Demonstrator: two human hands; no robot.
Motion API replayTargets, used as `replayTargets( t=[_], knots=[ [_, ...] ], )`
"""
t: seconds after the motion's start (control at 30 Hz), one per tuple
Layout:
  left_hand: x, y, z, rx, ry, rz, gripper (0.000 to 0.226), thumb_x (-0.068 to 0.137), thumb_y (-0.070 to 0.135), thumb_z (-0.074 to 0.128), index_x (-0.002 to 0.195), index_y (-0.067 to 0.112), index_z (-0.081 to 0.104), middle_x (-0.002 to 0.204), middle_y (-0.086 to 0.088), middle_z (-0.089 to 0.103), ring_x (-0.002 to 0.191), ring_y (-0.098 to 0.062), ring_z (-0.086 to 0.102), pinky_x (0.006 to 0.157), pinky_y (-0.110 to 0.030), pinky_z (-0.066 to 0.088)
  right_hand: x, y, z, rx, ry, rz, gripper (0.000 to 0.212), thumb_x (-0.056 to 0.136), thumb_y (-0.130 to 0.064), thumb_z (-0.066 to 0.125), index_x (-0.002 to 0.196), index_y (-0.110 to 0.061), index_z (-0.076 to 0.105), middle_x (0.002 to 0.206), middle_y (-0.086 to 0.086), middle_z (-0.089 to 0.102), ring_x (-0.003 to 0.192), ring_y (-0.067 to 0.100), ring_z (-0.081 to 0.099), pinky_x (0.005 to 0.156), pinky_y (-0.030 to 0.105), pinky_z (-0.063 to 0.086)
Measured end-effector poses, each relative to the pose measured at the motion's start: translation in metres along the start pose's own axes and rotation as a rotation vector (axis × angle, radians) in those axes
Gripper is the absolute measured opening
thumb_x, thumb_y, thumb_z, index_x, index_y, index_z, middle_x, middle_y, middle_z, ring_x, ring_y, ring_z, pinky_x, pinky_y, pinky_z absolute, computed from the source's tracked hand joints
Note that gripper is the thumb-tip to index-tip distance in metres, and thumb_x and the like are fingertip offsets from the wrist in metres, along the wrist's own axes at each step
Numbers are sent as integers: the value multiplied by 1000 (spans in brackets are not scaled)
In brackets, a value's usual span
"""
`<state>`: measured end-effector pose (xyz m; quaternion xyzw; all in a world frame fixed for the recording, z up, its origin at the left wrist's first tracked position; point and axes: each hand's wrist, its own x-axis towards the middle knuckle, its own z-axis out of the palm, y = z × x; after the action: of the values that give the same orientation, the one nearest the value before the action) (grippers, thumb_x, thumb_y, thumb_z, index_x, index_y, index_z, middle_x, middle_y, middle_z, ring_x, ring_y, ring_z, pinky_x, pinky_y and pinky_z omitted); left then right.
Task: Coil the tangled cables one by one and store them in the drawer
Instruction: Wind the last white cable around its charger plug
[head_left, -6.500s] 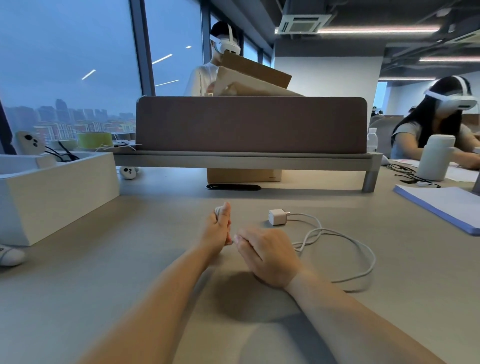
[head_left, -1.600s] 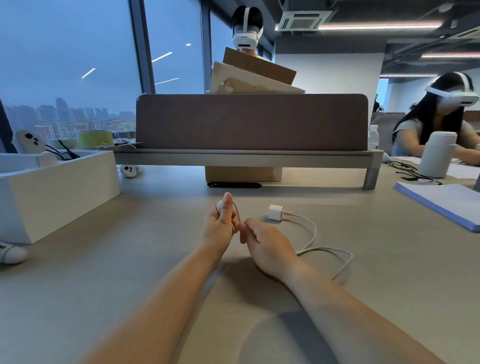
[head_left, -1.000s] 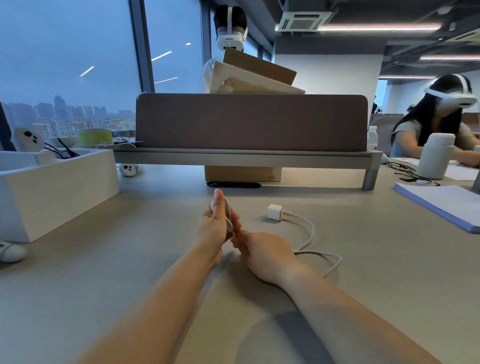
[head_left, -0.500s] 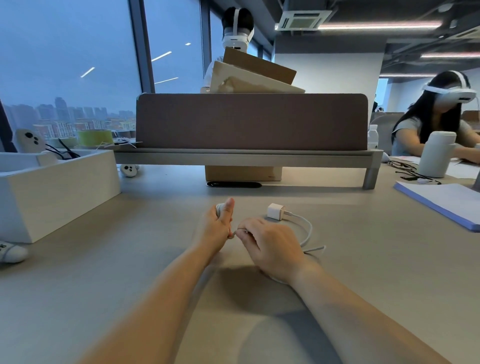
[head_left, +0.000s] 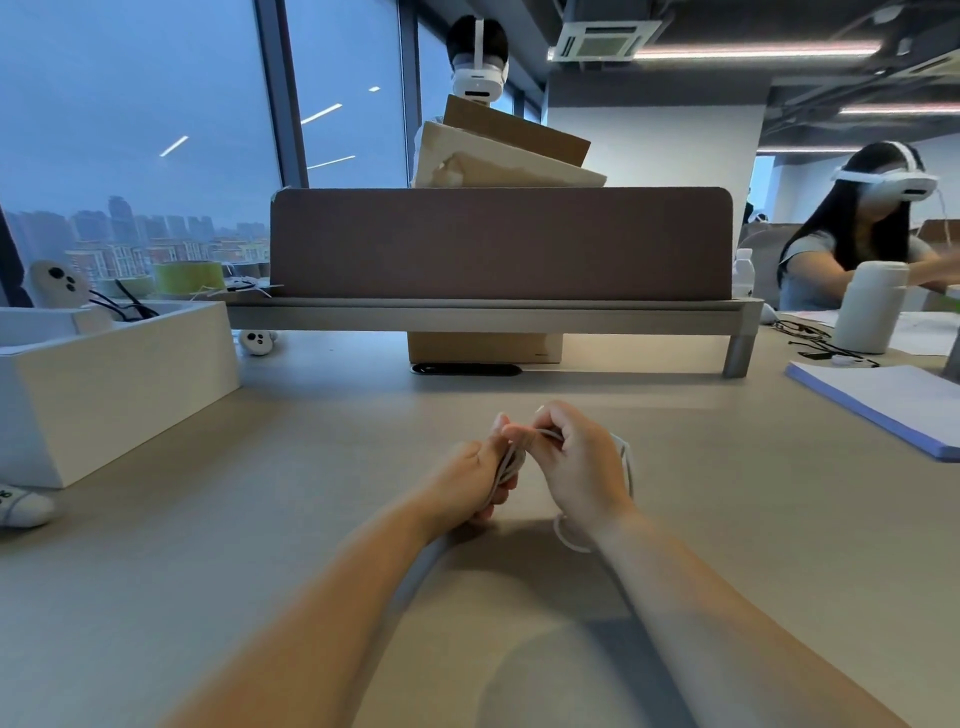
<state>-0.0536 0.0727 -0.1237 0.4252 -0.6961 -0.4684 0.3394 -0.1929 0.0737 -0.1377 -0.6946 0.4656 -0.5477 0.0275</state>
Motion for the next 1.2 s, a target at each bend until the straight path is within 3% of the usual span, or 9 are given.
replayTargets(
  t=[0.2, 0.27, 0.37, 0.47, 0.57, 0.77, 0.9, 1.1, 1.2],
  knots=[
    [-4, 3, -1, -20, -44, -3, 61, 91, 64, 18, 73, 14, 47, 60, 4, 41, 46, -4, 35, 46, -16, 33, 1, 0, 0, 75, -13, 59, 34, 79, -61, 53, 67, -30, 47, 60, -12, 47, 59, 10, 46, 57, 32, 43],
    [-5, 4, -2, 24, -79, 31, 52, 89, 62, 32, 72, 15, 44, 61, 3, 38, 47, -5, 33, 46, -16, 33, 2, 0, 0, 104, -46, 108, 35, 79, -62, 53, 69, -28, 50, 63, -10, 50, 63, 13, 49, 61, 36, 46],
    [-3, 1, -4, 55, -91, 50, 39, 90, 49, 51, 73, 15, 41, 60, 0, 38, 47, -8, 33, 48, -19, 34, 3, -3, -1, 229, -95, 155, 30, 79, -52, 56, 69, -24, 53, 64, -7, 54, 61, 6, 50, 62, 26, 44],
    [-1, -3, -4, 82, -29, 34, 42, 89, 54, 49, 73, 15, 45, 59, 3, 43, 48, -8, 36, 51, -21, 37, 4, -4, -2, 283, -125, 147, 28, 88, -38, 56, 67, -21, 53, 59, -8, 50, 57, 2, 46, 57, 15, 38],
    [0, -3, -4, 18, 61, 49, 42, 90, 53, 46, 73, 15, 47, 58, 3, 43, 45, -7, 36, 50, -22, 36, 3, -3, -2, 326, -152, 163, 27, 95, -30, 51, 70, -22, 58, 57, -12, 49, 56, 1, 44, 57, 16, 36],
    [-1, -3, -9, -217, 197, 52, 41, 92, 52, 41, 73, 16, 47, 64, 1, 43, 51, -8, 36, 51, -20, 32, -2, -9, 1, 321, -295, 284, 40, 99, -38, 40, 72, -14, 57, 56, -4, 45, 49, 2, 39, 52, 17, 33],
    [-1, -4, -9, -248, 256, 121, 46, 82, 59, 41, 77, 14, 49, 54, 9, 44, 45, -3, 37, 50, -19, 33, -3, -17, 3, 345, -387, 341, 42, 100, -40, 38, 70, -16, 55, 52, -8, 46, 48, 2, 39, 51, 16, 32],
    [3, -7, -5, -300, 298, 194, 29, 95, 42, 41, 85, 17, 50, 77, 3, 62, 51, -2, 45, 52, -15, 40, -3, -21, 5, 268, -467, 387, 49, 99, -46, 35, 71, -13, 56, 55, -2, 49, 51, 8, 44, 53, 20, 36],
    [4, -7, -3, -305, 312, 234, 36, 90, 47, 40, 87, 14, 52, 74, 3, 63, 56, -4, 47, 55, -15, 41, -3, -20, 6, 281, -483, 404, 49, 100, -44, 35, 69, -14, 57, 53, -3, 49, 48, 7, 44, 52, 19, 36]
  ],
)
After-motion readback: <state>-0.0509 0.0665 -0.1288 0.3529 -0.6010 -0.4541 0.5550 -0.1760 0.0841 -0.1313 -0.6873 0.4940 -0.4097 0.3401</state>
